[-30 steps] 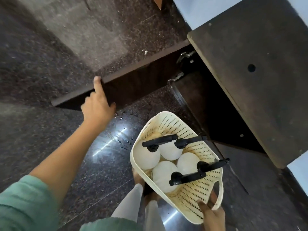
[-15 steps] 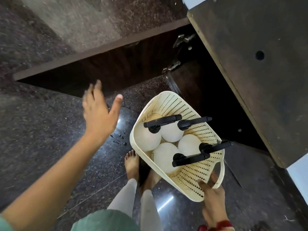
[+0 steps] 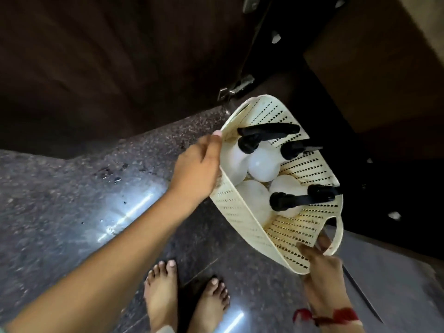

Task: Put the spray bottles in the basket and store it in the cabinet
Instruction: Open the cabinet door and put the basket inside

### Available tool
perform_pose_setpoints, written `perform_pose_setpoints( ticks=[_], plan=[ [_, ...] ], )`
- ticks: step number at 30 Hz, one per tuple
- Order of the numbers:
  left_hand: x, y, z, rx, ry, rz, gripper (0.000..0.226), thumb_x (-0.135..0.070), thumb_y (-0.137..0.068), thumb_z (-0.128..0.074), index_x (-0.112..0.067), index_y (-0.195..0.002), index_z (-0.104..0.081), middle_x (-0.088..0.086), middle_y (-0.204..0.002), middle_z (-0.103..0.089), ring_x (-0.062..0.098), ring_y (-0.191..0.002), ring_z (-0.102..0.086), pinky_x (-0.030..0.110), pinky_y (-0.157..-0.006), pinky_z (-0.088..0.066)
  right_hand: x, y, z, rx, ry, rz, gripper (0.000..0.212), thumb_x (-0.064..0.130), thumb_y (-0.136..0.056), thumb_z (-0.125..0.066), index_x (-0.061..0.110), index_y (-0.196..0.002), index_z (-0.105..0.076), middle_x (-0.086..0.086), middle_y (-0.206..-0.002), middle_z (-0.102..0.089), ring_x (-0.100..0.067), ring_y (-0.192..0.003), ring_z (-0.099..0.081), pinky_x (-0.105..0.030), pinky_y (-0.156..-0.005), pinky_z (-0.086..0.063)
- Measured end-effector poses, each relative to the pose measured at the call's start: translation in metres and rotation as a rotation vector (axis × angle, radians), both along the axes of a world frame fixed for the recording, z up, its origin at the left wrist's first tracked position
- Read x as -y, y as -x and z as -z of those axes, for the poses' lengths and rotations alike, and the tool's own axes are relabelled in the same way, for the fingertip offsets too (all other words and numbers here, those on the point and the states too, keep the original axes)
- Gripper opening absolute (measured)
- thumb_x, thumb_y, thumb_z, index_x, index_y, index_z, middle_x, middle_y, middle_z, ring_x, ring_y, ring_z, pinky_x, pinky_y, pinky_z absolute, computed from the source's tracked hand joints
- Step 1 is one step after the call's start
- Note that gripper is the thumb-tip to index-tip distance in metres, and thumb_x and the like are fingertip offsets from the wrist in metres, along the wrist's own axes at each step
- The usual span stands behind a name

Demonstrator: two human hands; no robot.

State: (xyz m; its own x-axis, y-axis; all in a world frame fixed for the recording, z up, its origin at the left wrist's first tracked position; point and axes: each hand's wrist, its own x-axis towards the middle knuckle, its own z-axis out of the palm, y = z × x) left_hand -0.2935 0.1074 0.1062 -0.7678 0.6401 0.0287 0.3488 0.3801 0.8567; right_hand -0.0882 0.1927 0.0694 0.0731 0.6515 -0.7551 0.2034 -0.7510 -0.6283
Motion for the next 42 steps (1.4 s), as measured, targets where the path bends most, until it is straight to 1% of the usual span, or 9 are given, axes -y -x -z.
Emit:
perform_pose_setpoints(
  ticks=[1, 2, 3, 4, 5, 6, 9, 25, 42],
  plan=[
    [-0.003, -0.003, 0.004, -0.120, -0.075, -0.008, 0.035, -0.053, -0.097, -0.006, -0.022, -0.109, 0.006, -0.007, -0.099, 0.003, -0.011, -0.030, 0.004, -0.013, -0.069, 0.006, -0.010, 0.003, 0.010, -0.008, -0.019, 0.011, 0.046, -0.016, -0.082, -0.048, 0.018, -0.108, -0.064, -0.011, -0.115, -0.067, -0.031, -0.104, -0.063, -0.049, -0.087, -0.050],
    [-0.008, -0.004, 0.004, -0.078, -0.057, -0.050, 0.064, -0.056, -0.094, 0.004, -0.011, -0.138, -0.013, 0.001, -0.092, -0.027, -0.017, -0.060, -0.002, -0.008, -0.082, 0.001, -0.019, 0.005, 0.019, -0.014, -0.041, 0.017, 0.046, -0.017, -0.082, -0.047, 0.015, -0.112, -0.062, -0.011, -0.117, -0.066, -0.032, -0.106, -0.062, -0.049, -0.088, -0.050],
    [-0.022, 0.005, 0.013, -0.057, -0.100, -0.050, 0.074, -0.055, -0.094, 0.006, -0.007, -0.142, -0.025, 0.053, -0.107, -0.048, 0.047, -0.067, -0.044, -0.004, -0.087, -0.004, -0.028, 0.007, 0.027, -0.018, -0.064, 0.020, 0.048, -0.018, -0.083, -0.046, 0.013, -0.117, -0.060, -0.012, -0.120, -0.065, -0.033, -0.108, -0.061, -0.050, -0.088, -0.050],
    [-0.038, 0.016, 0.023, -0.056, -0.107, -0.038, 0.066, -0.041, -0.100, -0.002, -0.004, -0.078, -0.052, 0.013, -0.101, 0.003, 0.007, -0.021, -0.025, 0.000, -0.087, -0.009, -0.037, 0.010, 0.034, -0.023, -0.087, 0.023, 0.051, -0.018, -0.083, -0.044, 0.012, -0.121, -0.058, -0.013, -0.122, -0.063, -0.034, -0.109, -0.060, -0.050, -0.089, -0.049],
    [-0.062, 0.030, 0.043, 0.022, -0.098, -0.009, 0.039, -0.027, -0.102, -0.015, -0.023, -0.064, -0.014, 0.005, -0.045, -0.030, -0.016, -0.116, -0.017, 0.008, -0.086, -0.017, -0.044, 0.012, 0.040, -0.022, -0.105, 0.027, 0.052, -0.019, -0.083, -0.044, 0.011, -0.124, -0.057, -0.014, -0.123, -0.063, -0.034, -0.110, -0.060, -0.051, -0.090, -0.049],
    [-0.084, 0.041, 0.056, 0.196, -0.036, -0.009, 0.033, -0.025, -0.101, -0.025, -0.021, -0.070, -0.036, 0.006, -0.055, -0.030, 0.031, -0.108, -0.049, 0.017, -0.083, -0.025, -0.051, 0.014, 0.046, -0.022, -0.118, 0.032, 0.053, -0.018, -0.084, -0.043, 0.012, -0.125, -0.056, -0.013, -0.121, -0.064, -0.034, -0.109, -0.060, -0.051, -0.090, -0.049],
    [-0.120, 0.054, 0.105, 0.366, 0.200, 0.054, 0.027, -0.037, -0.100, -0.030, -0.020, -0.092, -0.049, 0.012, -0.099, -0.064, 0.028, -0.100, -0.057, 0.026, -0.072, -0.033, -0.068, 0.015, 0.060, 0.005, -0.149, 0.046, 0.053, -0.016, -0.085, -0.045, 0.016, -0.125, -0.057, -0.005, -0.106, -0.067, -0.031, -0.102, -0.062, -0.048, -0.083, -0.052],
    [-0.163, 0.058, 0.137, 0.272, 0.120, 0.104, 0.038, -0.034, -0.102, -0.025, -0.012, -0.112, -0.053, 0.011, -0.095, -0.064, 0.030, -0.092, -0.059, 0.032, -0.077, -0.045, -0.117, 0.025, 0.075, 0.095, -0.218, 0.124, 0.045, -0.013, -0.084, -0.045, 0.021, -0.110, -0.060, 0.003, -0.083, -0.065, -0.017, -0.070, -0.062, -0.045, -0.067, -0.055],
    [-0.262, 0.051, 0.135, 0.236, 0.149, 0.122, 0.037, -0.031, -0.102, -0.024, -0.007, -0.117, -0.048, 0.020, -0.108, -0.061, 0.037, -0.102, -0.056, 0.036, -0.075, -0.042, -0.203, 0.021, 0.076, 0.098, -0.238, 0.159, 0.036, -0.008, -0.085, -0.044, 0.007, -0.117, -0.054, -0.015, -0.096, -0.064, -0.030, -0.077, -0.062, -0.041, -0.045, -0.057]
  ],
)
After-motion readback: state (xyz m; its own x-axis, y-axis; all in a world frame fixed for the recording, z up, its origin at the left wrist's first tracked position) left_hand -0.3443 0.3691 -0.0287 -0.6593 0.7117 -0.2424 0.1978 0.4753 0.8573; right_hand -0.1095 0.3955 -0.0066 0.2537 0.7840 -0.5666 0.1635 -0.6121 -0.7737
